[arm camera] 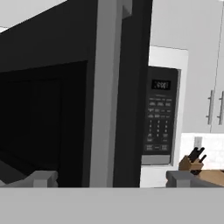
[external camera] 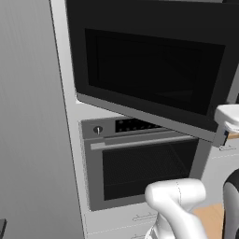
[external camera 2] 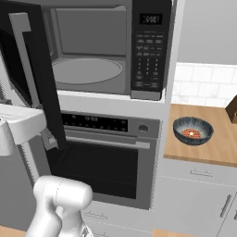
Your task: Open the microwave, place the bowl with waffle inside the microwave, then close the microwave door and turn it on.
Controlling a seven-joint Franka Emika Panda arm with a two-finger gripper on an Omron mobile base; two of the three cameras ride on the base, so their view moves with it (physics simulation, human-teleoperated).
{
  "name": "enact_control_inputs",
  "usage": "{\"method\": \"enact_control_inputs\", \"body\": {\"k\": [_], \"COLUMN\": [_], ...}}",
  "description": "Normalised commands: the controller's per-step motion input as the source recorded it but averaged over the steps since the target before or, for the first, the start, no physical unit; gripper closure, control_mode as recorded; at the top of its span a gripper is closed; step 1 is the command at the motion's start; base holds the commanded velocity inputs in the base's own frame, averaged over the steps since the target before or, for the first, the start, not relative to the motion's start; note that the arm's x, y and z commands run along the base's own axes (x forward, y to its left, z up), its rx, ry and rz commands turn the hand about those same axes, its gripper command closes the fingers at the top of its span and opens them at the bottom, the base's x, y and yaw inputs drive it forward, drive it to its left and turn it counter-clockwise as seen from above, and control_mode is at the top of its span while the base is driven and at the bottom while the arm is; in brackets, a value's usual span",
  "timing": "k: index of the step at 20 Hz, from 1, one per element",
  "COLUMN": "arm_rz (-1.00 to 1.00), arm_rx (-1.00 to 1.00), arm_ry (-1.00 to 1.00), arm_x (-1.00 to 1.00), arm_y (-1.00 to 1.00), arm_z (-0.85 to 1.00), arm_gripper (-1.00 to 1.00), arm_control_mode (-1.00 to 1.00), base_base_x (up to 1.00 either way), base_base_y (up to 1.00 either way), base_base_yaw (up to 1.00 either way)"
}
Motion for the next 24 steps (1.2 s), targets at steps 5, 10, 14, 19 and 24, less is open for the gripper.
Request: {"method": "enact_control_inputs", "body": {"k": [5,10,14,19,24], "arm_rz": [0.23,0.37,0.46,0.51,0.36], "arm_rx": [0.0,0.03,0.08,0.06,0.01], "arm_ry": [0.0,-0.01,0.0,0.0,0.04], "arm_x": [-0.06,-0.08,0.05,0.45,0.88], "arm_y": [-0.47,-0.85,-0.78,-0.28,0.06], "arm_z": [0.24,0.05,0.0,-0.02,-0.02], "arm_gripper": [-1.0,-1.0,-1.0,-1.0,-1.0], "arm_control_mode": [-1.0,-1.0,-1.0,-1.0,-1.0], "base_base_x": [0.0,0.0,0.0,0.0,0.0], "base_base_y": [0.0,0.0,0.0,0.0,0.0], "base_base_yaw": [0.0,0.0,0.0,0.0,0.0]}}
